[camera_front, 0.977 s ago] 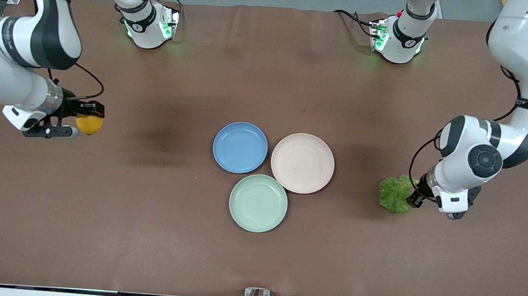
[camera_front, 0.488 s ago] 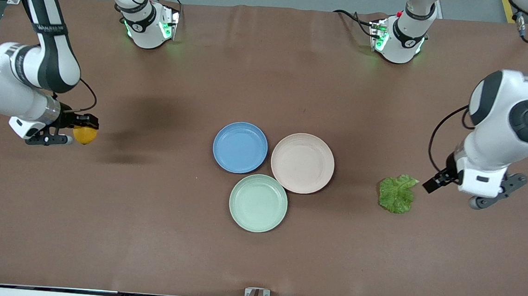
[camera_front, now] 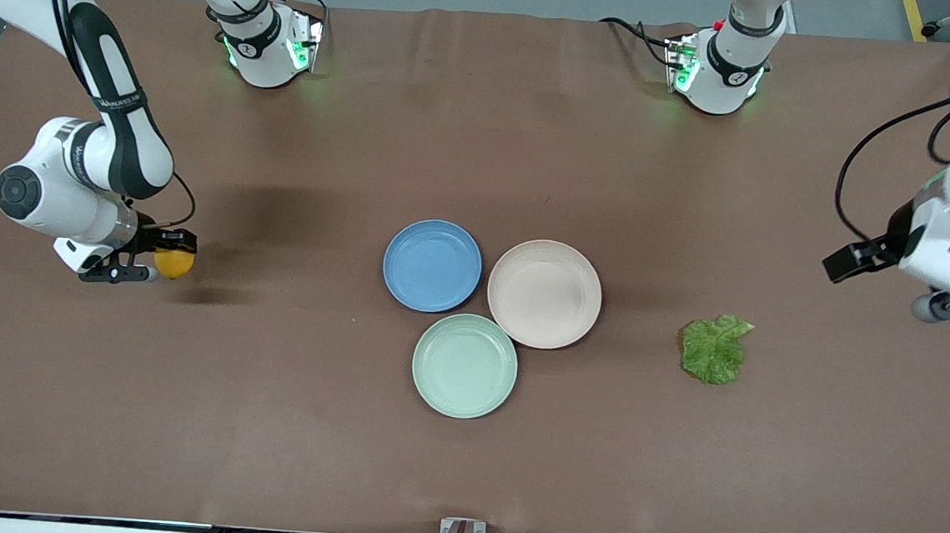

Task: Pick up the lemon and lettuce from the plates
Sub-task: 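Lower the lemon onto the table while the left gripper withdraws upward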

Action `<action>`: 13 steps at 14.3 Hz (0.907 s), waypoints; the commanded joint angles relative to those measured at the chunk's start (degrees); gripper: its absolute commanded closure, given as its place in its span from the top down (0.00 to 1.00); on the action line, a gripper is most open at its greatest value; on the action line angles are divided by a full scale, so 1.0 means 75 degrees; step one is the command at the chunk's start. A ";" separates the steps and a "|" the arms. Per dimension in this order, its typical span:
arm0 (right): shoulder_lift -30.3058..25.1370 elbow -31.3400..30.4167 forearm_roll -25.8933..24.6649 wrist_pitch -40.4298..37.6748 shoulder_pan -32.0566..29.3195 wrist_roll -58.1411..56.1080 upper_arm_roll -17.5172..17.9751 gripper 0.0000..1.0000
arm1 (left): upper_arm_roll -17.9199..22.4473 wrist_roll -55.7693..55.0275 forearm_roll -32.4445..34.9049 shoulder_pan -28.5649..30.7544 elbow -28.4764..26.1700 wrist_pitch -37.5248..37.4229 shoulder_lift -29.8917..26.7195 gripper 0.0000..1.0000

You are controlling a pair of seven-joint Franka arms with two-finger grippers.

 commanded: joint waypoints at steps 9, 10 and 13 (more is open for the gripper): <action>0.0457 0.0092 0.0044 0.0718 -0.0101 0.0072 0.0114 0.98 | 0.2619 0.1982 -0.1786 -0.1906 -0.1427 -0.0500 -0.2208 1.00; 0.0375 0.0093 0.0044 0.0694 -0.0102 0.0072 0.0114 0.98 | 0.2643 0.1982 -0.1786 -0.2000 -0.1697 -0.0394 -0.2454 1.00; -0.0408 0.0372 0.0044 -0.0320 -0.0125 0.0084 0.0102 0.99 | 0.2423 0.1971 -0.1705 -0.1978 -0.2005 -0.0230 -0.2644 1.00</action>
